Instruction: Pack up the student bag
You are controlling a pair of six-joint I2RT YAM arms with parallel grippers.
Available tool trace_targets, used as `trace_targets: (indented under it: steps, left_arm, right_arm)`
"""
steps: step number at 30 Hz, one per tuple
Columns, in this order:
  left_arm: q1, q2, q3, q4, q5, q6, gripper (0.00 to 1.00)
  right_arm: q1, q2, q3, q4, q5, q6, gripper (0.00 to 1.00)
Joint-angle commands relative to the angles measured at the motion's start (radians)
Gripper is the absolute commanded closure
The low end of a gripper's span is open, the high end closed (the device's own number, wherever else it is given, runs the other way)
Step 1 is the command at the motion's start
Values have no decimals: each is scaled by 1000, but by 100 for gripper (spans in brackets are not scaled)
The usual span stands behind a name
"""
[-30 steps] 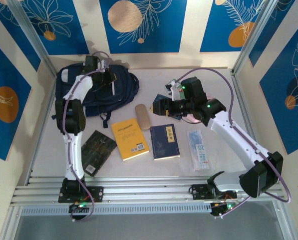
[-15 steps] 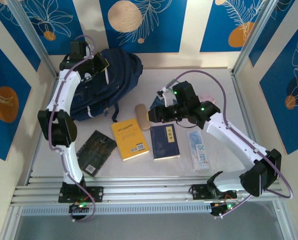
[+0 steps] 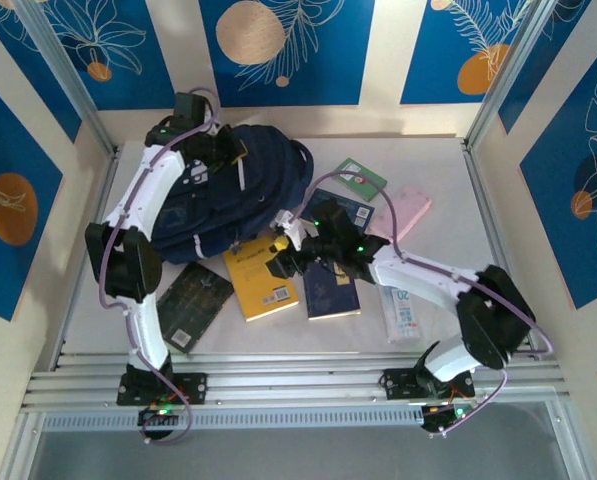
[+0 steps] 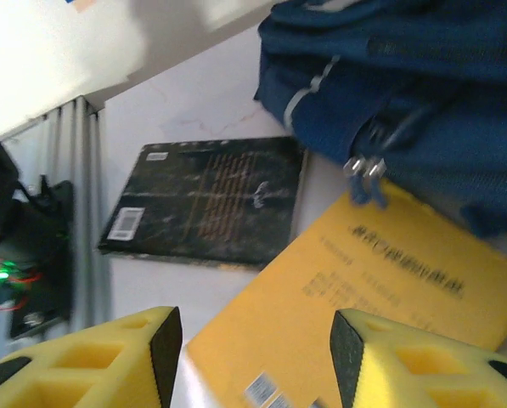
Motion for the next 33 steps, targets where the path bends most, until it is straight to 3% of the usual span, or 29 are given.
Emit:
trace_targets:
  steps: [1, 4, 11, 19, 33]
  left_arm:
    - [-23, -82, -12, 89, 66, -10, 100]
    - [-36, -84, -25, 96, 80, -16, 100]
    - [-43, -86, -40, 112, 99, -55, 100]
    - [-54, -99, -47, 141, 133, -105, 100]
    - [-56, -109, -87, 152, 152, -103, 100]
  right_arm:
    - [14, 96, -49, 324, -32, -133, 47]
    - [26, 196, -81, 524, 5, -149, 45]
    - [87, 337, -93, 727, 181, -105, 46]
    - [134, 444, -85, 809, 374, -24, 48]
    - [125, 471, -141, 858, 446, 25, 58]
